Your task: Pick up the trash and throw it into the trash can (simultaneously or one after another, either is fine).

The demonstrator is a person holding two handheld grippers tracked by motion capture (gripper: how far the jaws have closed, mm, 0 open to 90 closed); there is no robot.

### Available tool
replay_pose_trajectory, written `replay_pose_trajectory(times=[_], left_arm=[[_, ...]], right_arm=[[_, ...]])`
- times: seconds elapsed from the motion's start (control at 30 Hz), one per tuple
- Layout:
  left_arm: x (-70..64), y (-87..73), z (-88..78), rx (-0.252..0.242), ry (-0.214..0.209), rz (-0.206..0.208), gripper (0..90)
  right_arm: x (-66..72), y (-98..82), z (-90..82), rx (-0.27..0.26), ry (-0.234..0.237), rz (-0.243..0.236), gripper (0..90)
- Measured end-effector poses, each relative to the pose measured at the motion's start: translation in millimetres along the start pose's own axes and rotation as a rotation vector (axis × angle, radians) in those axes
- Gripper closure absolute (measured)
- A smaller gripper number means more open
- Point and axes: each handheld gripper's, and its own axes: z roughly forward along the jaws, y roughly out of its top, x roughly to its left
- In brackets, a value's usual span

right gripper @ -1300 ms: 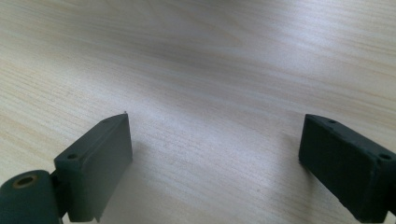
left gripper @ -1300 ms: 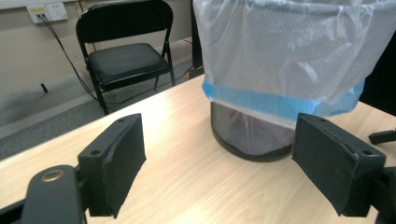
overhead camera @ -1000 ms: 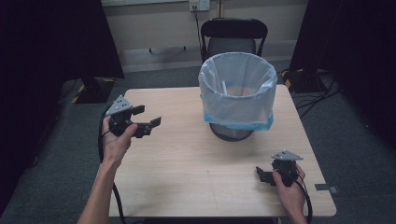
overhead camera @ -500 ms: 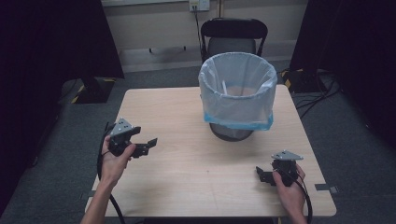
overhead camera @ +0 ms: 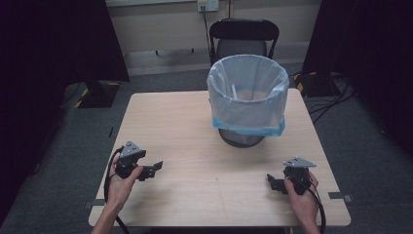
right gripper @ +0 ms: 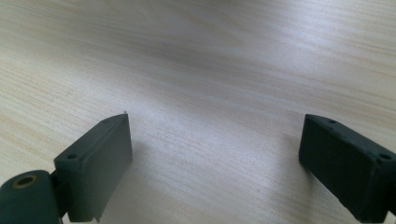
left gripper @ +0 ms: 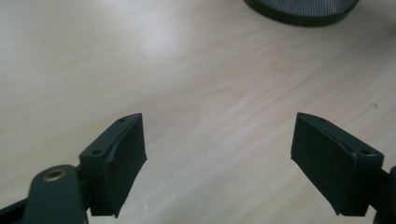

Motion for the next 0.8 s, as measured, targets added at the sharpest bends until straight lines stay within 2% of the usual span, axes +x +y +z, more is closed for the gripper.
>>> replay_pose_trajectory(times=[0.13, 0.2, 0.3, 0.33, 0.4, 0.43, 0.63, 0.8], left_arm=[[-1.2, -16.8, 7.4, 0.045, 0.005, -0.013, 17.8], [-3.8, -24.0, 11.3, 0.079, 0.013, 0.012, 17.8], [-6.6, -31.6, 16.9, 0.101, -0.005, 0.009, 17.8], [-7.0, -33.3, 17.7, 0.114, -0.001, 0.024, 17.8], [-8.1, -36.9, 19.5, 0.123, 0.002, 0.036, 17.8], [-8.7, -38.7, 20.2, 0.129, 0.005, 0.027, 17.8], [-8.7, -48.1, 24.5, 0.154, 0.013, 0.038, 17.4], [-10.0, -50.2, 26.4, 0.132, 0.026, 0.039, 15.2]], right_arm=[[0.0, 0.0, 0.0, 0.0, 0.0, 0.0, 8.8], [0.0, 0.0, -0.1, 0.001, 0.0, 0.0, 8.8], [0.0, 0.0, 0.0, 0.0, 0.0, 0.0, 8.8], [0.0, 0.0, 0.0, 0.001, 0.0, 0.0, 8.8], [0.0, 0.0, -0.1, 0.001, 0.0, 0.0, 8.8], [0.0, 0.0, 0.0, 0.0, 0.0, 0.0, 8.8], [0.0, 0.0, 0.0, 0.0, 0.0, 0.0, 8.8], [0.0, 0.0, 0.0, 0.001, 0.0, 0.0, 8.8]])
